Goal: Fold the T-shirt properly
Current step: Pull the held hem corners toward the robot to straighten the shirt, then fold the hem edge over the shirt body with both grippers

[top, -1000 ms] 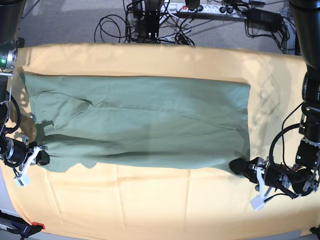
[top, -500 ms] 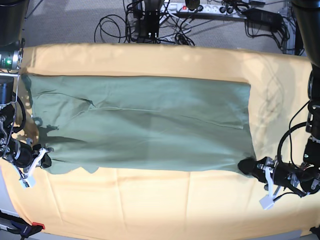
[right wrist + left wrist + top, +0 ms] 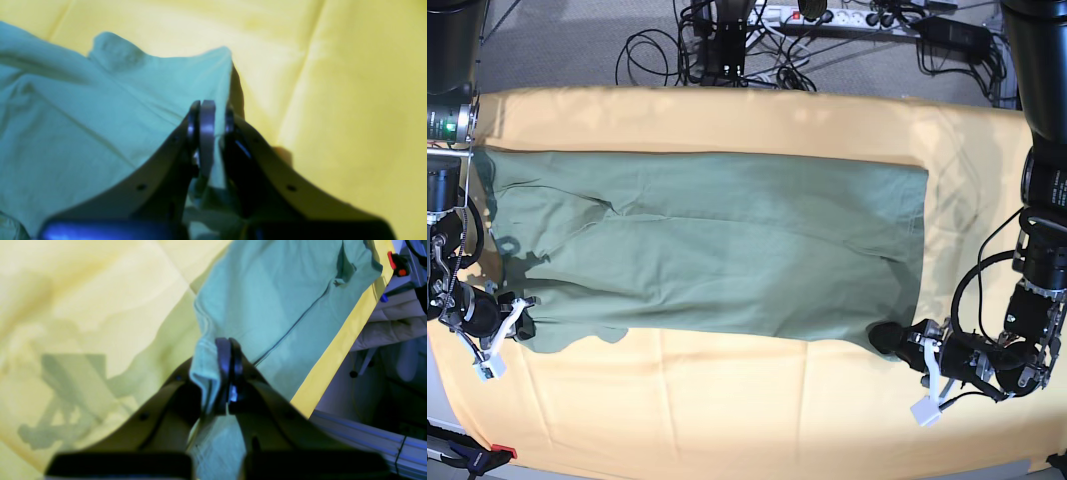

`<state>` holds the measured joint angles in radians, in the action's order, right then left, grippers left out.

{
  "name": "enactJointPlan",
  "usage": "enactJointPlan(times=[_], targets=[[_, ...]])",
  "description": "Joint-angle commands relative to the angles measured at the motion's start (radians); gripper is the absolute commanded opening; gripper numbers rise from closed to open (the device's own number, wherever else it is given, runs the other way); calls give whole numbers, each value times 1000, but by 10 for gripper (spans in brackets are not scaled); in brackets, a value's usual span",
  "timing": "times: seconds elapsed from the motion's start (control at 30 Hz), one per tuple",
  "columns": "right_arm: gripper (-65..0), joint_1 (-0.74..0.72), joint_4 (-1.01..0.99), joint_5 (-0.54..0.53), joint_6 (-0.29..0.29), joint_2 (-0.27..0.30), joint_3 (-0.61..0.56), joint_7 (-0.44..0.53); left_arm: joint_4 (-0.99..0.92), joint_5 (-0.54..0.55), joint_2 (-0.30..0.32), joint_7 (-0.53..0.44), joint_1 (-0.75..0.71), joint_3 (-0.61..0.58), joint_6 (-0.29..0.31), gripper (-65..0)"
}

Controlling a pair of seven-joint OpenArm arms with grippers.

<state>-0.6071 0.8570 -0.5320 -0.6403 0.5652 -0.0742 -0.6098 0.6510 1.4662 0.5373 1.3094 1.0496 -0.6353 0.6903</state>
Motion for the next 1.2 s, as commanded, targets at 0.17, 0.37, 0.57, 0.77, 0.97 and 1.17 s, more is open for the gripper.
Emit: enactJointPlan(times=[0.17,0.37,0.57,0.77,0.97,1.17], targets=[[-650,-36,15,-21,-55,37,10,19,10,17,11,23,42,10,8,-650],[-650,-35,15,-80,-58,37,10,-80,10,17,11,87,31,10,8,-650],[-650,-35,15,-107,-58,37,10,-136,10,17,11,87,-16,10,8,-650],[-650,-35,15,-95,-58,37,10,-165,10,17,13,87,-41,10,8,-650],[-650,-34,15,-88,-58,40,9,-178,10,17,18,87,-21,10,8,-650],[-650,-33,15,-89,-58,57,9,-172,10,17,20,87,-5,10,8,-650]])
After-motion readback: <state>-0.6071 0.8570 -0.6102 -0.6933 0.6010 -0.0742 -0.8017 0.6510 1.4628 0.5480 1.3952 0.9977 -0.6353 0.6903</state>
